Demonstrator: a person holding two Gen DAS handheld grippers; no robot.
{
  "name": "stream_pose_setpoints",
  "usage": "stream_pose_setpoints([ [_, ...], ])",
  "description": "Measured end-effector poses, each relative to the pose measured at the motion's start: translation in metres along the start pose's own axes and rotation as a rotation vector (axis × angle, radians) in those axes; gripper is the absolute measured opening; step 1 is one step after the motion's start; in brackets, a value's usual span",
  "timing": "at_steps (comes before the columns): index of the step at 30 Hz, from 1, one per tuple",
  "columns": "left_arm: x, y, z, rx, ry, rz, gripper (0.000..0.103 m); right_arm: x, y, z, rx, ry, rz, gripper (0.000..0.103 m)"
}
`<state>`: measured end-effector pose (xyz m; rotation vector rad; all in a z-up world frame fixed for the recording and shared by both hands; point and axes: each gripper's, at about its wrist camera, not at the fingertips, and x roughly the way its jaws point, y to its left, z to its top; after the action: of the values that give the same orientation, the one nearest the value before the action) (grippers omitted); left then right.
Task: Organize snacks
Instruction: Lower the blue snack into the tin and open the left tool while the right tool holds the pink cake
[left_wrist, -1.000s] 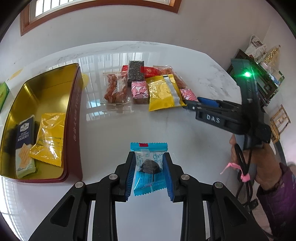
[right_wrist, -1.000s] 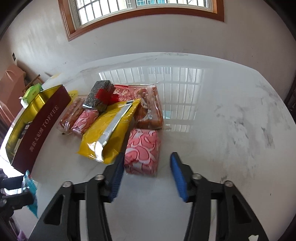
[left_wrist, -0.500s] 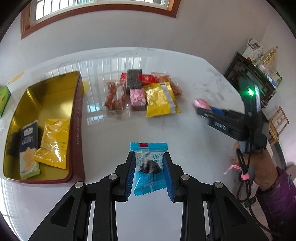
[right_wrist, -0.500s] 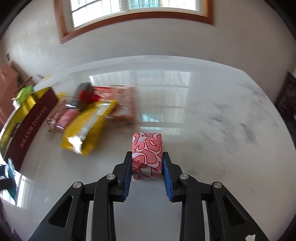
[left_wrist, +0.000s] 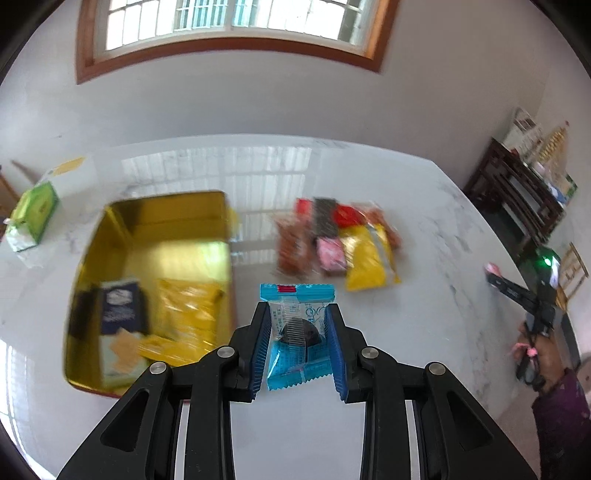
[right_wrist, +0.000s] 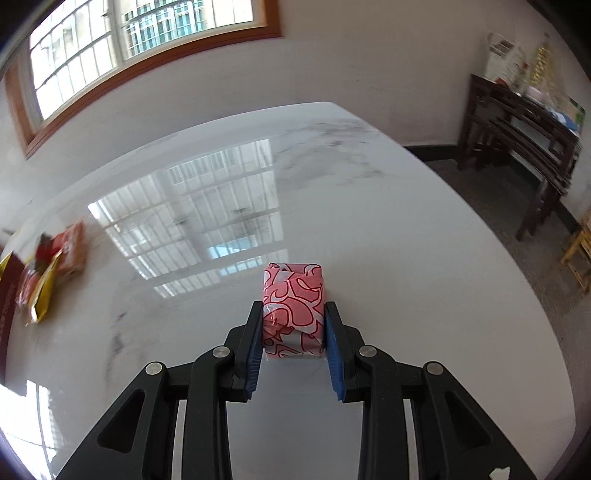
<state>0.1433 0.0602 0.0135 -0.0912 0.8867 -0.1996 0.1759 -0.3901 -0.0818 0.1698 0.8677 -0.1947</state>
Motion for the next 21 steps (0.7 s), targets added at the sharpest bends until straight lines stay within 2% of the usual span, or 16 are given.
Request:
stream_pose_setpoints([
  [8, 0.001, 0.051, 0.019, -0.055, -0.042, 0.09, 0.031, 0.006, -0.004, 0.004, 0.013, 0.001, -0.013, 0.028],
  [21, 0.041, 0.105, 0.036, -0.095, -0.014, 0.173, 0.031, 0.006, -0.002, 0.003, 0.006, 0.001, -0.022, 0.028],
])
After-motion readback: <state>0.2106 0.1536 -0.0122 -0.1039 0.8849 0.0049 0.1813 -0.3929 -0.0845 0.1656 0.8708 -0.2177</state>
